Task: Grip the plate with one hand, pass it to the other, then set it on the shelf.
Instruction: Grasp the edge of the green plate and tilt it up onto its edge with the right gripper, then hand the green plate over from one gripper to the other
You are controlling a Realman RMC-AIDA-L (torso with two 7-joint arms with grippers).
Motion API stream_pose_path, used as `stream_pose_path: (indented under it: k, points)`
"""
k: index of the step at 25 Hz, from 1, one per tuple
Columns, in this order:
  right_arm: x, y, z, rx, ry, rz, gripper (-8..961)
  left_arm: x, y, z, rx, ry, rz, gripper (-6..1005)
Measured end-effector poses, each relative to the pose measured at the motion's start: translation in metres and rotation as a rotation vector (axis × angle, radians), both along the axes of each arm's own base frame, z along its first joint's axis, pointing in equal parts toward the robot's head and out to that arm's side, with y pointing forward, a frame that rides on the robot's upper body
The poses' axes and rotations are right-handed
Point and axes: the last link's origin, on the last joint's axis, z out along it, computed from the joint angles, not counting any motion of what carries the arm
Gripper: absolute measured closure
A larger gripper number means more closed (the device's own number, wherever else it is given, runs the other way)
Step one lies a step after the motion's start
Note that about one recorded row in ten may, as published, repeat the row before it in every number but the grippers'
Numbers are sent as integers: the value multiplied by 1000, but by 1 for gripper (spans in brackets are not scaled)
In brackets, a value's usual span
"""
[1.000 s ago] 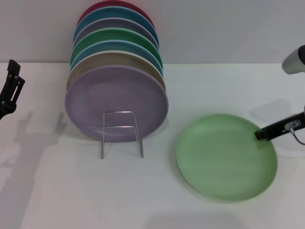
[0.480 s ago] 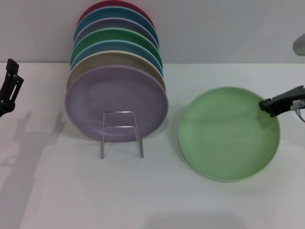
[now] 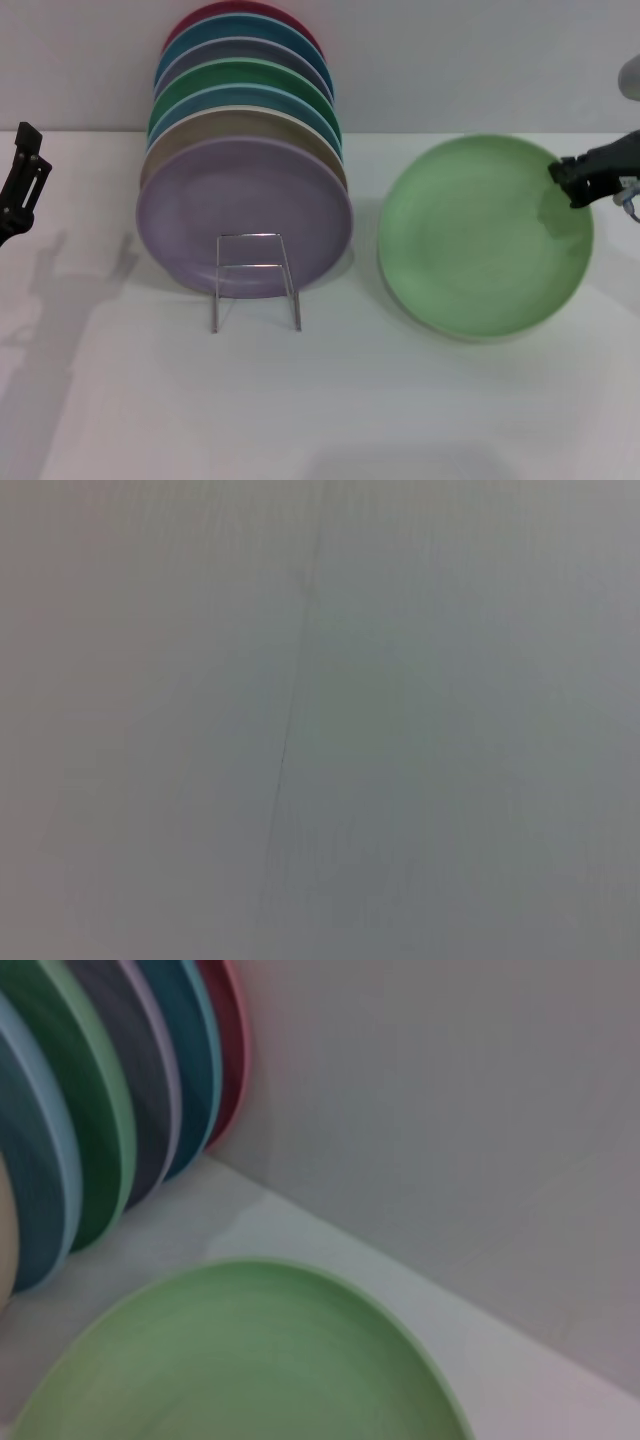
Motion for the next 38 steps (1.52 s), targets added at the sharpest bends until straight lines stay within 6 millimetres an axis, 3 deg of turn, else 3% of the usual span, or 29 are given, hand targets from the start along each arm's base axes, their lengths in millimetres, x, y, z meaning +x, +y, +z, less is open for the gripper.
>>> stream_pose_path:
  k: [21, 31, 38]
  points:
    - [-18, -10, 14, 286, -152, 245, 931, 0, -1, 0, -5, -7, -2, 129]
    - [1, -13, -4, 430, -140, 328, 930, 0, 0, 0, -6, -7, -3, 129]
    - [10, -28, -21, 565, -70, 400, 930, 0, 0, -1, -7, -7, -2, 128]
